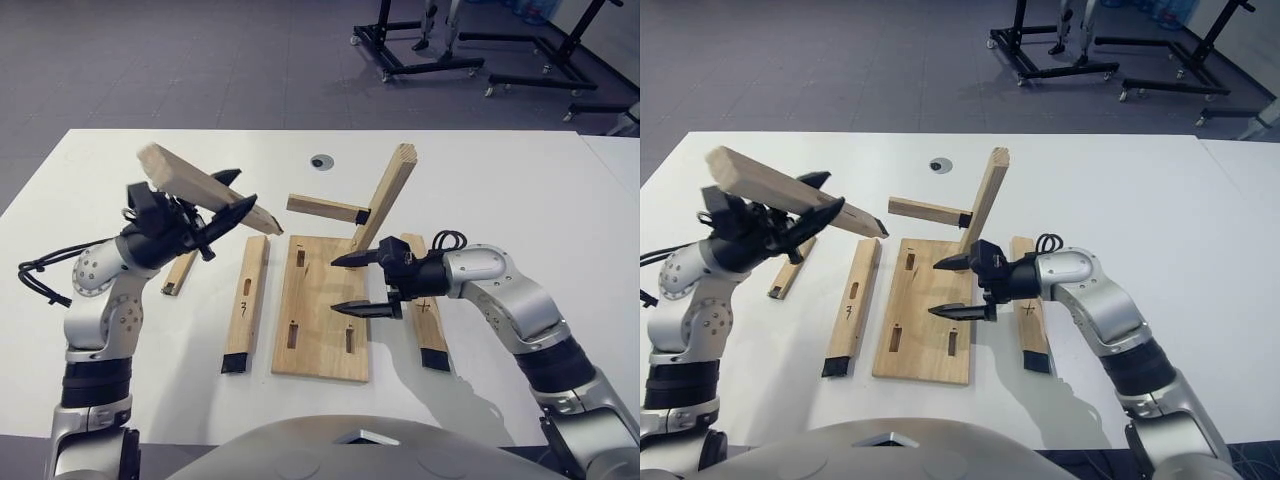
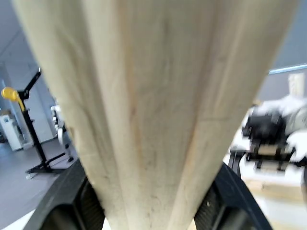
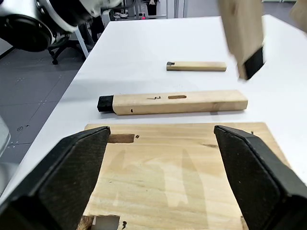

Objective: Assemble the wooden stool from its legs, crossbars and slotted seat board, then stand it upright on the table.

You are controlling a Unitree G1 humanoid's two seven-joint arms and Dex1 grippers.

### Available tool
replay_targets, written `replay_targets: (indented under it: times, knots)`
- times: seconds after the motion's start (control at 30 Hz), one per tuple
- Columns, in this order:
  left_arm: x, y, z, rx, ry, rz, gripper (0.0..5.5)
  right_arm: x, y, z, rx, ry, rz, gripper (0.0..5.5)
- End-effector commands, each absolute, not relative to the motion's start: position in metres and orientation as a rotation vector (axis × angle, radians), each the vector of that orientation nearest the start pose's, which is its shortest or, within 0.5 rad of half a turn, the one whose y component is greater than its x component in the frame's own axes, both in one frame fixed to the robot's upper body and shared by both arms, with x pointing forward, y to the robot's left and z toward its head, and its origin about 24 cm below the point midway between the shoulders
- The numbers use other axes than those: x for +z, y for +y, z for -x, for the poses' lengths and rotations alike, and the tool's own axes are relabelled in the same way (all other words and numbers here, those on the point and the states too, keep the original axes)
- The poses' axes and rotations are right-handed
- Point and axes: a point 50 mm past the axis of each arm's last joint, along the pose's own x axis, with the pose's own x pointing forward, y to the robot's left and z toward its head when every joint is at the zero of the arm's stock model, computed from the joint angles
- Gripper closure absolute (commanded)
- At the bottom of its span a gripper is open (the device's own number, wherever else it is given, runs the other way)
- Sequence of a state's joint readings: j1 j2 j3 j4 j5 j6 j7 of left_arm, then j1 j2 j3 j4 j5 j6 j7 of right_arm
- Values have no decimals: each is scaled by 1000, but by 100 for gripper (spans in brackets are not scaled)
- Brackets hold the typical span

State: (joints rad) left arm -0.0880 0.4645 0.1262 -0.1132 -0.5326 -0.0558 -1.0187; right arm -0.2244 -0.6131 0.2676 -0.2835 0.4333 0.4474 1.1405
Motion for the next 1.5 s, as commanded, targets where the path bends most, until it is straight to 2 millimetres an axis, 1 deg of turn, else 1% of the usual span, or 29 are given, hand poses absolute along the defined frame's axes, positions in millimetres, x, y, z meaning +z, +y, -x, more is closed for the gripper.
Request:
replay_targets:
  times: [0.03, 0.1, 0.27, 0.43, 0.57, 0.77, 0.9, 1.1, 1.3, 1.5]
  knots:
    - [111, 196, -252, -979, -252, -203, 348, 113, -136, -233, 1485, 252, 207, 150]
    - [106, 192, -254, -1039, -238, -247, 348, 113, -137, -235, 1479, 254, 208, 150]
    - [107, 181, -262, -1090, -357, -232, 348, 110, -139, -236, 1476, 270, 210, 150]
    - [103, 184, -267, -1135, -349, -239, 348, 109, -140, -239, 1469, 273, 228, 150]
    - [99, 185, -269, -1180, -329, -205, 348, 110, -141, -242, 1459, 271, 200, 150]
    - [106, 178, -272, -1157, -419, -179, 348, 105, -143, -245, 1457, 293, 226, 150]
    - [113, 180, -275, -1109, -467, -196, 348, 104, -143, -244, 1466, 298, 236, 150]
    - [104, 174, -269, -1179, -422, -169, 348, 105, -143, -245, 1472, 298, 245, 150]
    - [97, 161, -264, -1251, -392, -123, 348, 105, -146, -246, 1472, 303, 257, 150]
    - [92, 164, -261, -1296, -341, -134, 348, 107, -147, -245, 1474, 303, 256, 150]
